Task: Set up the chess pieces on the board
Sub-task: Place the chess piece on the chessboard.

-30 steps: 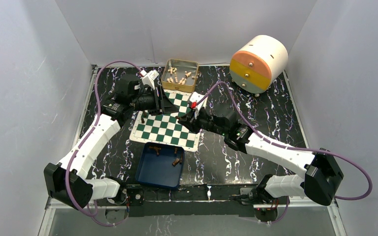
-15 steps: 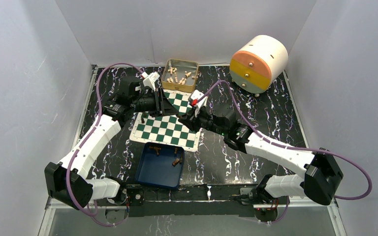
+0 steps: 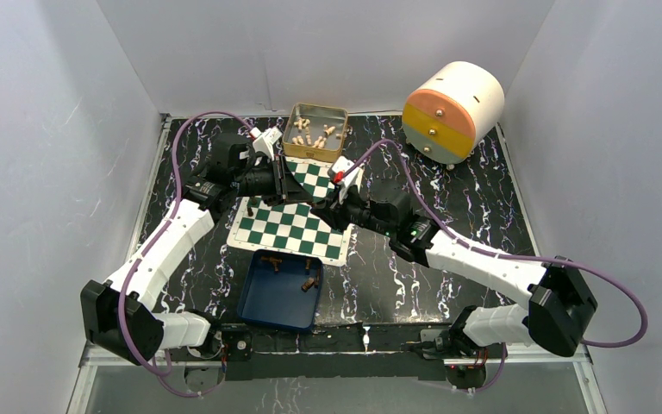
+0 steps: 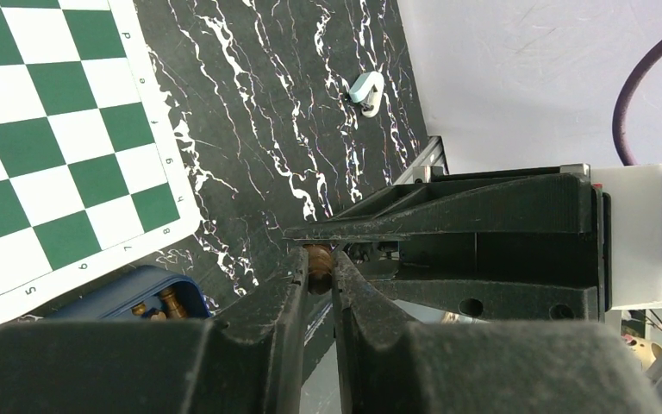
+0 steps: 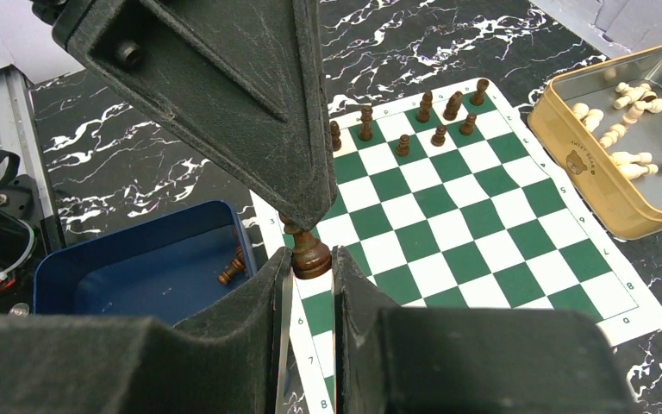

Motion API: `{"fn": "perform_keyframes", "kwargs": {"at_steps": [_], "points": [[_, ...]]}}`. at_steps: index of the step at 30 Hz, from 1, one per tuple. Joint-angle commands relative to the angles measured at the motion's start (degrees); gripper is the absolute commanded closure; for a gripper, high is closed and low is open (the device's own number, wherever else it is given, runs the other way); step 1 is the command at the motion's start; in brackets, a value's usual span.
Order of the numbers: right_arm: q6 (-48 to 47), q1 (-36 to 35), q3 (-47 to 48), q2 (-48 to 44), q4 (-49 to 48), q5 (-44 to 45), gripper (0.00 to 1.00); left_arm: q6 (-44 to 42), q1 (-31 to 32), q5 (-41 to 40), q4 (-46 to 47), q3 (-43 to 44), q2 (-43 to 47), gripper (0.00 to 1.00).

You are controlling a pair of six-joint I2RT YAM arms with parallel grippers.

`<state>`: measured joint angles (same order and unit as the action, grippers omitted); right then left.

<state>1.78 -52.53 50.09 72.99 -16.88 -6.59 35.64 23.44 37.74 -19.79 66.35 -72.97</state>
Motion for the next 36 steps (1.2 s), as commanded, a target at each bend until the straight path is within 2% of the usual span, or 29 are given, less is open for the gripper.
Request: {"fn": "perform_keyframes", "kwargs": {"at_steps": [1,5,12,19,21,22,25,27,29,30,36], "points": [[1.08,-0.12,3.09,0.22,-4.06,0.87,0.85,0.25,0.34,1.69,0.02,-0.07,0.81,0.82],[1.45,-0.09,2.98,0.22,-3.85,2.41,0.85,0.44,0.35,1.88,0.02,-0.03,0.94,0.77],[2.19,-0.07,2.66,-0.06,-4.36,3.68,0.85,0.44,0.38,1.92,-0.06,-0.2,0.81,0.8],[2.42,-0.05,2.5,-0.06,-4.52,2.95,0.85,0.41,0.37,0.97,-0.06,-0.3,0.46,1.0],[2.44,-0.03,2.47,-0.09,-4.41,2.94,0.82,0.12,0.38,-0.14,-0.3,-0.25,0.59,1.0],[2.44,-0.07,2.4,-0.12,-4.34,2.9,0.79,-0.32,0.38,-1.31,-0.69,-0.17,0.63,1.0],[2.52,-0.03,1.89,-0.58,-4.32,2.68,0.6,-1.99,0.37,-5.3,-2.25,1.15,0.32,1.0],[2.53,-0.11,1.46,-1.05,-4.19,2.57,0.38,-3.57,0.33,-8.11,-3.21,2.8,-0.48,1.0],[2.48,-0.08,0.98,-1.9,-3.6,2.35,0.08,-5.81,0.33,-12.23,-4.16,4.35,-1.55,1.0],[2.52,-0.1,0.5,-2.41,-3.21,2.23,0.02,-7.23,0.33,-15.26,-4.72,5.31,-2.18,1.0],[3.9,-0.11,-3.0,-8.07,-0.95,3.1,0.01,-12.27,-0.33,-34.63,-4.17,10.21,-7.99,1.0]]}}
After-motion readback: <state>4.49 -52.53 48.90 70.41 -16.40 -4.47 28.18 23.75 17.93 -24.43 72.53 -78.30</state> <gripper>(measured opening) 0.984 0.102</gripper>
